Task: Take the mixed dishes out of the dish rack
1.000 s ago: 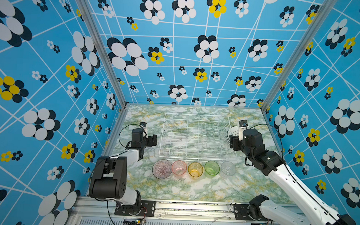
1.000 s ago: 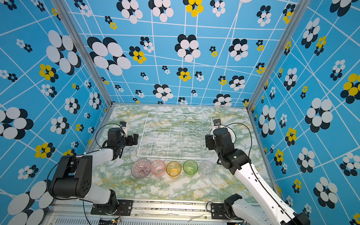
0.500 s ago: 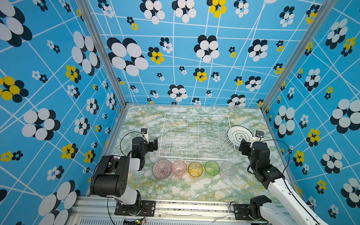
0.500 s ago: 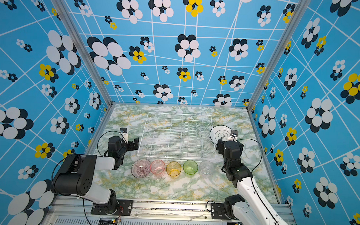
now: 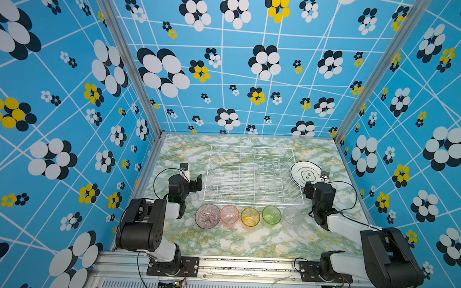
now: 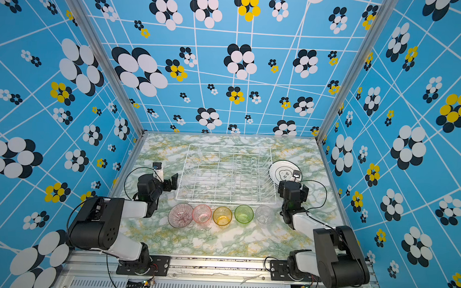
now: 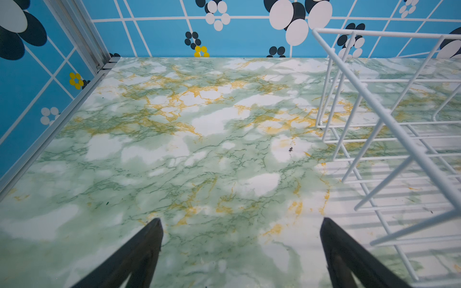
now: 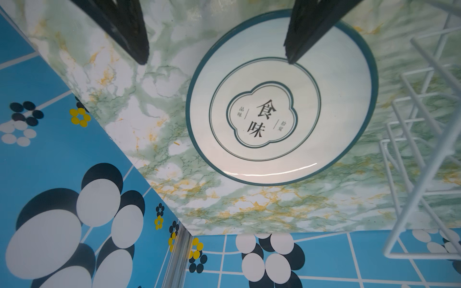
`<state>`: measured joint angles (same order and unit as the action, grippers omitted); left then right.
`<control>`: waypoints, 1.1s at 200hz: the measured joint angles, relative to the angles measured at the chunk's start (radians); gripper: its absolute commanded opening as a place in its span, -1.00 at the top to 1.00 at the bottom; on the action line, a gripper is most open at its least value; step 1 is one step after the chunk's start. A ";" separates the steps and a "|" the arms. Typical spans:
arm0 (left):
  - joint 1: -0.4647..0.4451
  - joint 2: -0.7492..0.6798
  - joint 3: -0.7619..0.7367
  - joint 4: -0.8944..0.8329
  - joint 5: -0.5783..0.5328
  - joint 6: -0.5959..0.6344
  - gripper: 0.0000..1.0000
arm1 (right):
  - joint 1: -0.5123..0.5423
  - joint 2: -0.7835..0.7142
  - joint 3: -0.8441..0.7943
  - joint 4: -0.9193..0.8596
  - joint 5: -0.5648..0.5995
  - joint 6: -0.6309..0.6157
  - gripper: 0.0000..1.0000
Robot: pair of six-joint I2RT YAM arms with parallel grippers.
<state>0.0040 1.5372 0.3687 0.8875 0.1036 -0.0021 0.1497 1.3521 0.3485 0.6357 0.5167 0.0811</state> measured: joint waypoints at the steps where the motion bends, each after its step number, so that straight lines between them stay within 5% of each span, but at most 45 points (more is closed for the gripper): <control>1: 0.000 0.000 0.000 0.000 0.000 0.000 -0.99 | 0.000 0.002 0.000 0.003 0.000 -0.001 -0.77; 99: 0.000 0.000 0.000 0.000 0.000 0.000 -0.99 | -0.114 0.187 0.010 0.283 -0.130 -0.013 -0.80; 142: 0.000 0.000 0.000 0.000 0.000 0.000 -0.99 | -0.120 0.190 -0.004 0.291 -0.194 -0.010 -0.98; 220: 0.000 0.000 0.000 0.000 0.000 0.000 -0.98 | -0.120 0.190 -0.004 0.291 -0.217 -0.011 -0.98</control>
<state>0.0044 1.5372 0.3687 0.8879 0.1040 -0.0025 0.0299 1.5421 0.3447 0.9272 0.2996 0.0700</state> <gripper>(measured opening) 0.992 0.991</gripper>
